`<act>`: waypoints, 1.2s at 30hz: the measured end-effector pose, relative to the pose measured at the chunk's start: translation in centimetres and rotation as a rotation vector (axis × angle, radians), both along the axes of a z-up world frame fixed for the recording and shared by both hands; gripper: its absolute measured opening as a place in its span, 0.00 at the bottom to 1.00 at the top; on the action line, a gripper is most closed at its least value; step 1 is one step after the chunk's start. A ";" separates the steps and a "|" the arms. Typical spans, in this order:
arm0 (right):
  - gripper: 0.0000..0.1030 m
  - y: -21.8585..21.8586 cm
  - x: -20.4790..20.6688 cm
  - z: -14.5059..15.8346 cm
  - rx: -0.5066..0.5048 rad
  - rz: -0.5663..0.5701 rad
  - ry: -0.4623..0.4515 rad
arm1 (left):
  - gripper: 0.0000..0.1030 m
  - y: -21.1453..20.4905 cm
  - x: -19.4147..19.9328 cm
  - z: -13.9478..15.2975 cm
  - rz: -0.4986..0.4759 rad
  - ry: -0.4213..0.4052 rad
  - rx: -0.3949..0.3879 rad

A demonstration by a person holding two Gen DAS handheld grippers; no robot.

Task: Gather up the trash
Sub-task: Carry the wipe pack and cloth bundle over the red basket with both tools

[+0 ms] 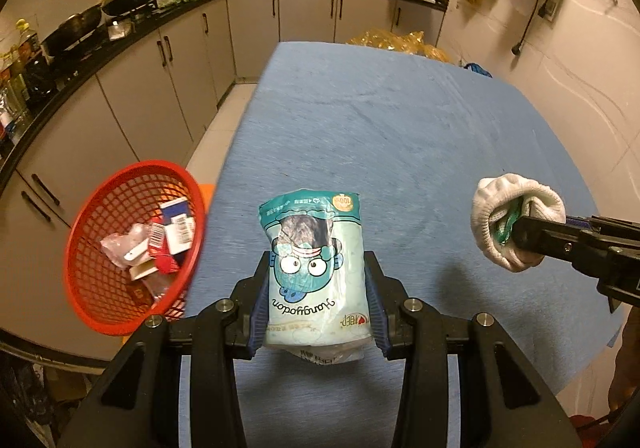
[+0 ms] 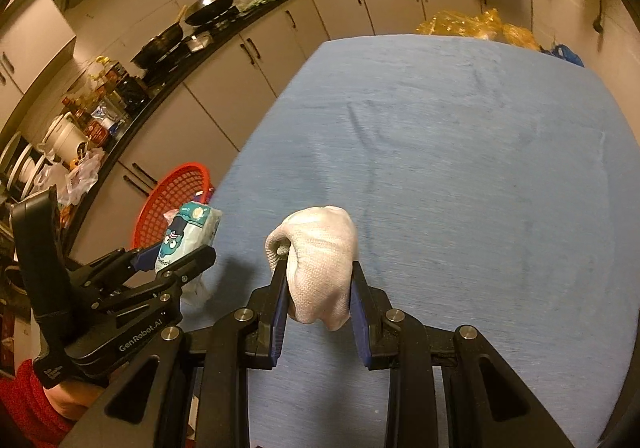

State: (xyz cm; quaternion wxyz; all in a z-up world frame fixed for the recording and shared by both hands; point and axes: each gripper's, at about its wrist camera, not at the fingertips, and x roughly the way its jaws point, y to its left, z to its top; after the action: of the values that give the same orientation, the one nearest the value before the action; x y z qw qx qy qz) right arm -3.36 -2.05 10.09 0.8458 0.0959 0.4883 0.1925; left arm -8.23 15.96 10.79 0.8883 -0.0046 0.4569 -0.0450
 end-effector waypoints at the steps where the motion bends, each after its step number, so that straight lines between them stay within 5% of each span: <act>1: 0.30 0.4 0.1 0.0 0.000 0.003 -0.001 | 0.39 0.2 -0.1 0.1 0.002 -0.002 0.001; 36: 0.30 15.3 3.7 1.3 -0.002 0.190 -0.026 | 0.40 15.3 -1.6 1.3 0.240 -0.046 -0.017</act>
State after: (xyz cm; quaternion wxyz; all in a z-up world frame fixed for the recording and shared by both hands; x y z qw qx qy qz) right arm 0.38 13.20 11.40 0.8300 0.0458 0.4845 0.2725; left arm -9.82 31.30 12.12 0.8975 -0.0658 0.4323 0.0578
